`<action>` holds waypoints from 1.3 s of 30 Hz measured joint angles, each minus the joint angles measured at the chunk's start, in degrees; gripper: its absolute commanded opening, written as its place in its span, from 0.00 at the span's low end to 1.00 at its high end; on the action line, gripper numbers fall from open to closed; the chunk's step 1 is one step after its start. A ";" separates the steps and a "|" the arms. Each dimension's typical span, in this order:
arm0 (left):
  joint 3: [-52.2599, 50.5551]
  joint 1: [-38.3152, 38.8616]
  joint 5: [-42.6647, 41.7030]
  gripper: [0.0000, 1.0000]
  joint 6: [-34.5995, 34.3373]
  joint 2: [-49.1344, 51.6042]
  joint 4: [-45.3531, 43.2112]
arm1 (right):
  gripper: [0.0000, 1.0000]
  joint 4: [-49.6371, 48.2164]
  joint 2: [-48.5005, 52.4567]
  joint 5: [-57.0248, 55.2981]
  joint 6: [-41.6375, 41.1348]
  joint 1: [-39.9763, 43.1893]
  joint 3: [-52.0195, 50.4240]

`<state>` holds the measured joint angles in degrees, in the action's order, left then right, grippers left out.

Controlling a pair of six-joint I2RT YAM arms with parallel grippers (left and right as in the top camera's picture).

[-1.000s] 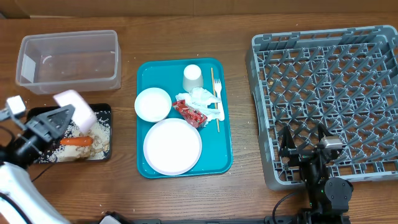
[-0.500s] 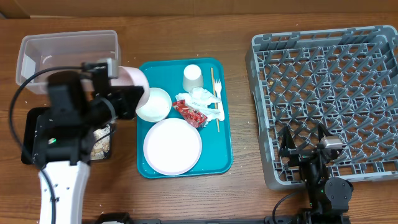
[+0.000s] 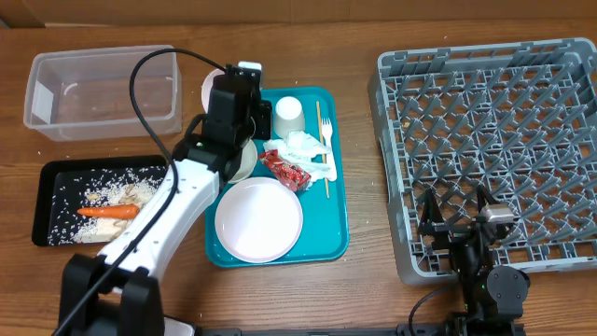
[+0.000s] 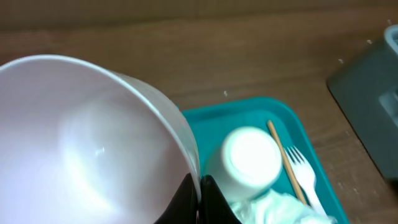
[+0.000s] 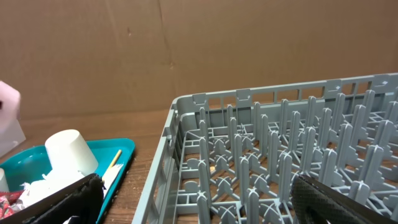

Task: Sort waste into correct bins and load items into the dishwasher rack
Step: 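Return the emptied pink bowl to the teal tray with the left gripper, then grasp the red snack wrapper on the teal tray with the left gripper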

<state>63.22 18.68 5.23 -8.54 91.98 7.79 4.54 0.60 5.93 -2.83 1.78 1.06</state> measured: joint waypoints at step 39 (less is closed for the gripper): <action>1.05 0.11 -6.47 1.00 -2.19 -25.05 37.20 | 1.00 0.04 0.02 0.02 0.02 0.00 0.00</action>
<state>64.27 18.79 -1.23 -10.72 66.94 44.99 4.58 0.62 5.96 -2.81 1.78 1.06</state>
